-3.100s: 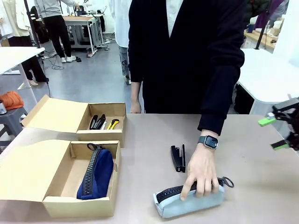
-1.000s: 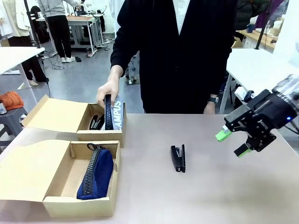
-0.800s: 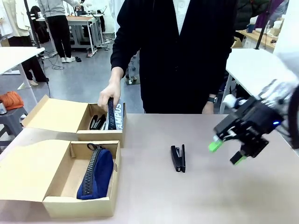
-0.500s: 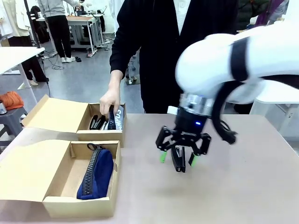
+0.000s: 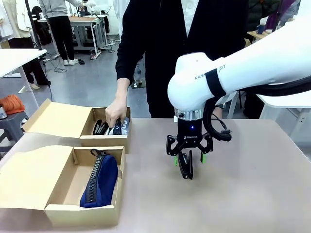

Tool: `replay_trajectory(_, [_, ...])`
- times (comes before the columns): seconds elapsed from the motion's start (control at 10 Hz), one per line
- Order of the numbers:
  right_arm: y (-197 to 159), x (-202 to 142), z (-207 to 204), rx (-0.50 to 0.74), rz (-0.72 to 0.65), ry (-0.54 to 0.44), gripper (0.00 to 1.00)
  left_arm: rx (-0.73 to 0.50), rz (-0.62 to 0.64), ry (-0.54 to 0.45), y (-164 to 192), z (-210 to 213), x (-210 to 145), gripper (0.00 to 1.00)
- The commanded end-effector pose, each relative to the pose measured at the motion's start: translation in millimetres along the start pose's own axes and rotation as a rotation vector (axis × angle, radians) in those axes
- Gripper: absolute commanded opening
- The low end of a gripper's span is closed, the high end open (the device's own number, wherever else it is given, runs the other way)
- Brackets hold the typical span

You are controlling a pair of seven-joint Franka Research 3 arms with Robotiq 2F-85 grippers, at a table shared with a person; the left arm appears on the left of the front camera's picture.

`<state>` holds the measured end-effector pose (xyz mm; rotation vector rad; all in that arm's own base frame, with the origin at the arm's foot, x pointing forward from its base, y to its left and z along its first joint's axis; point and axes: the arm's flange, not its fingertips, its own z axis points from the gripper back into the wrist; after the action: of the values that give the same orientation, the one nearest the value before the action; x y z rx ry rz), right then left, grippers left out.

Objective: Place items inside the box.
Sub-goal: Pick up a Pencil pouch or Stapler and place it inside the Mailer Box closest to the robot.

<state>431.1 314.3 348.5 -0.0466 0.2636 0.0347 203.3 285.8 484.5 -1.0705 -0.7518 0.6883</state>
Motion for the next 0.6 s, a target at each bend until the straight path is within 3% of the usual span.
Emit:
replay_trajectory(0.0, [2.0,6.9,-13.1,0.005,0.017,-0.013,1.00,-0.025,-0.012,-0.008,0.5,-0.4,0.4,1.00])
replay_trajectory(0.5, [-0.8,25.3,-46.4,0.007,0.028,-0.034,1.00,-0.025,-0.012,-0.008,0.5,-0.4,0.4,1.00])
